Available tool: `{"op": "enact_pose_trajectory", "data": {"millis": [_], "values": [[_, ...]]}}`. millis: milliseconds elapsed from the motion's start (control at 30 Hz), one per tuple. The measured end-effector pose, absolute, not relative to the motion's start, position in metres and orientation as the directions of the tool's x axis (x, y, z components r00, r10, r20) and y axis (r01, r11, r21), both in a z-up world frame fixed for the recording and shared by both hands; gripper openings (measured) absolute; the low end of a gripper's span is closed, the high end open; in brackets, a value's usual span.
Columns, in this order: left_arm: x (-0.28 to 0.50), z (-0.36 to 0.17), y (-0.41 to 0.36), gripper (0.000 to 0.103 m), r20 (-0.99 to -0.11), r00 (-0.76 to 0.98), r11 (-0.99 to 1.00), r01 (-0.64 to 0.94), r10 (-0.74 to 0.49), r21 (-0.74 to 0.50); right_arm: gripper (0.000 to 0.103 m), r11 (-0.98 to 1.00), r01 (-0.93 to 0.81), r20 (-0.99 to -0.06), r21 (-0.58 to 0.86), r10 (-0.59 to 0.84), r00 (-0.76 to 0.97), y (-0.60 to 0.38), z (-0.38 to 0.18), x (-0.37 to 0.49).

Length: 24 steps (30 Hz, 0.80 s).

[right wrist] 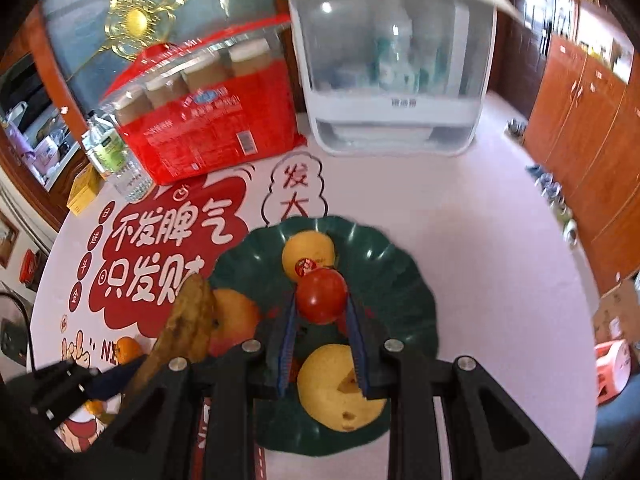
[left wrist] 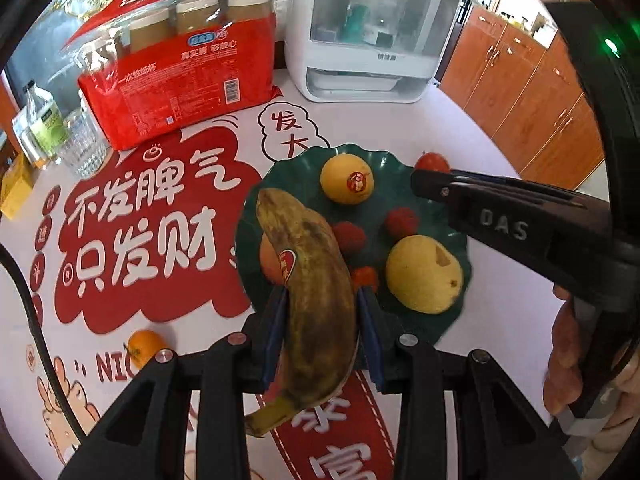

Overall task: Organize fruits
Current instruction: 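Lower the banana and tomato onto the plate and open both grippers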

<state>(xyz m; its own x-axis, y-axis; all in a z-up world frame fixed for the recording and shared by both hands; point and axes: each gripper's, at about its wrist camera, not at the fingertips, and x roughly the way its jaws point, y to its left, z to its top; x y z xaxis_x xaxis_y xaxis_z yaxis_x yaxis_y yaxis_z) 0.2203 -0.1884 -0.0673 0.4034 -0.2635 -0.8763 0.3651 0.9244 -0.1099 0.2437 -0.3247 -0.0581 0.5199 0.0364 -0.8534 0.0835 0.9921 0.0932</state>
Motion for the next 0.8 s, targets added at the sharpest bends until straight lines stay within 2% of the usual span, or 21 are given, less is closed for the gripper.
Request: {"op": "enact_pose_trajectory", "data": {"millis": [400,433,467,500,567,700,800], "values": [[0.215,-0.093,-0.222,0.034,-0.869,0.401,0.895,0.435,-0.290,-0.098,0.026,0.988,0.108,-0.898,0.109,0.051,0.438,-0.331,-0.099,0.257],[0.213,-0.093,-0.224,0.036,-0.864,0.410,0.894,0.439,-0.292,-0.094,0.026,0.988,0.105,-0.900,0.109,0.053,0.433,-0.331,-0.100,0.257],[0.212,-0.092,-0.225,0.049,-0.860,0.418,0.891,0.444,-0.294,-0.089,0.028,0.990,0.117,-0.904,0.083,0.026,0.426,-0.331,-0.101,0.258],[0.210,-0.091,-0.227,0.066,-0.856,0.425,0.890,0.448,-0.294,-0.083,0.029,0.990,0.117,-0.904,0.075,0.018,0.427,-0.333,-0.102,0.258],[0.207,-0.086,-0.226,0.076,-0.840,0.459,0.893,0.446,-0.290,-0.064,0.031,0.988,0.119,-0.903,0.101,0.041,0.427,-0.337,-0.102,0.256],[0.208,-0.080,-0.219,0.077,-0.835,0.475,0.900,0.431,-0.279,-0.055,0.037,0.985,0.139,-0.896,0.101,0.029,0.442,-0.343,-0.097,0.252],[0.212,-0.078,-0.205,0.077,-0.839,0.471,0.917,0.392,-0.273,-0.078,0.037,0.984,0.151,-0.893,0.095,0.017,0.449,-0.346,-0.093,0.248]]}}
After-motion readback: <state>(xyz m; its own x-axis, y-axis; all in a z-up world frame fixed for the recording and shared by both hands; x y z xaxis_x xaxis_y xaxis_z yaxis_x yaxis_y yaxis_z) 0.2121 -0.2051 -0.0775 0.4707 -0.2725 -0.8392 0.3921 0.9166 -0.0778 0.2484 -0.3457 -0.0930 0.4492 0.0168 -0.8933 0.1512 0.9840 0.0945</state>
